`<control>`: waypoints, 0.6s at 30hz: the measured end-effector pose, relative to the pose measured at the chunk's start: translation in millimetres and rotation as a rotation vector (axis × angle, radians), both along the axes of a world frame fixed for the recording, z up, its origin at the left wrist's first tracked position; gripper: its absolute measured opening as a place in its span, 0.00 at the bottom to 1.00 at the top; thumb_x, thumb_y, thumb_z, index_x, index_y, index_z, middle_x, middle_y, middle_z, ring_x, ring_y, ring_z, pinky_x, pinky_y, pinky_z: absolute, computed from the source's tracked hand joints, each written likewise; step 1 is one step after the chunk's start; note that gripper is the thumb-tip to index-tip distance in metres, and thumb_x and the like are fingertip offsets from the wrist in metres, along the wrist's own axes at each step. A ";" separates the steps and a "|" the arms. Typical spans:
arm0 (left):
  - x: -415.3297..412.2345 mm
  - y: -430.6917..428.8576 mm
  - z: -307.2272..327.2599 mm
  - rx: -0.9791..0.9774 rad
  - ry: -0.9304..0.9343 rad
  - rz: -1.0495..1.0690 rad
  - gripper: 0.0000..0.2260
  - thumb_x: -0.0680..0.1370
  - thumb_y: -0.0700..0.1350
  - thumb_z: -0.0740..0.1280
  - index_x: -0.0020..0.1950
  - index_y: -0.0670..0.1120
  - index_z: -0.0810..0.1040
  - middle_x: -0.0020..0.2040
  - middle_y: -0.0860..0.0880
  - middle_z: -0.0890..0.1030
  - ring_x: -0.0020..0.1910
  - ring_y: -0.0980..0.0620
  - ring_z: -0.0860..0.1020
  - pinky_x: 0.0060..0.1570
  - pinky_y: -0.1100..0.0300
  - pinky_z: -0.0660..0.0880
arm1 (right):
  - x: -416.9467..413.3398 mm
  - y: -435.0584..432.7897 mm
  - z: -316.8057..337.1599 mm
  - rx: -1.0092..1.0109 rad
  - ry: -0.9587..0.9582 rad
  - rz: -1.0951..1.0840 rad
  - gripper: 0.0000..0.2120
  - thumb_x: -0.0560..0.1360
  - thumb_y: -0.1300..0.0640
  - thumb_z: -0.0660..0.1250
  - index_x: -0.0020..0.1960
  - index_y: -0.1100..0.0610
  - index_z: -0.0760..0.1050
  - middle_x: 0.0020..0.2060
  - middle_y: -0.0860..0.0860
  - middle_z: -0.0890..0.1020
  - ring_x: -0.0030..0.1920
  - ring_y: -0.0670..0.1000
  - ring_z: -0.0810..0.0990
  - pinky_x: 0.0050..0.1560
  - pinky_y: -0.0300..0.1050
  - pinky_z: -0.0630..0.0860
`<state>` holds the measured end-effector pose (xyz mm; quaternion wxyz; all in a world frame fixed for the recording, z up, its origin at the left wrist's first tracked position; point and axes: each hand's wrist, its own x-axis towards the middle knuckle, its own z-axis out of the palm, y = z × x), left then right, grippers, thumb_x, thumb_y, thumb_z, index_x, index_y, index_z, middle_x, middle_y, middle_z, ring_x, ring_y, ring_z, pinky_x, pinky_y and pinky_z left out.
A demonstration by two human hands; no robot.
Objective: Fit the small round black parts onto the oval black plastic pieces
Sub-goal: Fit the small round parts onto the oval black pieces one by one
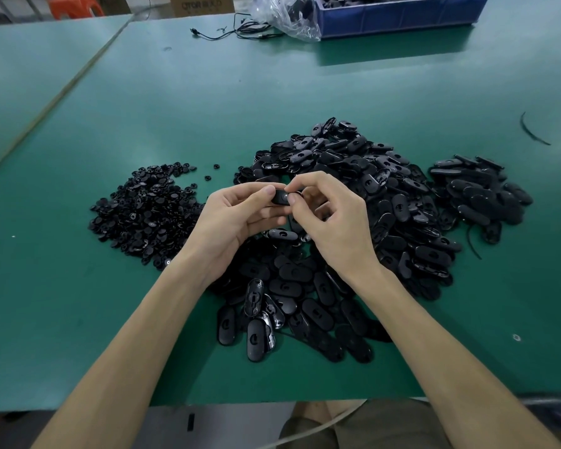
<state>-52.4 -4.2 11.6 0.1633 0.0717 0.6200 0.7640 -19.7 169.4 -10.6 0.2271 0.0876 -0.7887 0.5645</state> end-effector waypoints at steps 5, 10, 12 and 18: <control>0.1 -1.2 0.9 -0.007 0.026 -0.028 0.15 0.76 0.43 0.74 0.60 0.38 0.84 0.51 0.42 0.87 0.50 0.48 0.86 0.52 0.57 0.82 | 1.7 -0.2 3.0 -0.057 -0.044 0.020 0.05 0.79 0.58 0.72 0.52 0.49 0.80 0.38 0.46 0.81 0.40 0.49 0.80 0.39 0.40 0.76; 0.5 0.0 0.1 -0.014 0.048 -0.041 0.11 0.76 0.42 0.74 0.57 0.40 0.84 0.49 0.43 0.87 0.48 0.49 0.85 0.51 0.58 0.82 | 3.2 1.6 7.4 -0.139 -0.132 0.053 0.04 0.78 0.60 0.74 0.51 0.52 0.83 0.38 0.43 0.83 0.41 0.47 0.82 0.40 0.44 0.77; 0.6 -0.1 0.6 -0.008 0.058 -0.039 0.10 0.77 0.42 0.74 0.57 0.40 0.83 0.50 0.43 0.86 0.48 0.48 0.85 0.51 0.58 0.82 | 3.6 2.4 8.7 -0.158 -0.145 0.056 0.03 0.79 0.60 0.74 0.51 0.53 0.83 0.38 0.43 0.84 0.41 0.46 0.83 0.43 0.47 0.79; 1.2 -0.3 1.5 -0.039 0.077 -0.026 0.08 0.77 0.40 0.74 0.56 0.41 0.84 0.51 0.40 0.87 0.50 0.44 0.86 0.51 0.56 0.83 | 4.1 1.9 7.2 -0.136 -0.169 0.019 0.04 0.79 0.58 0.74 0.54 0.52 0.83 0.43 0.44 0.85 0.45 0.46 0.83 0.49 0.49 0.82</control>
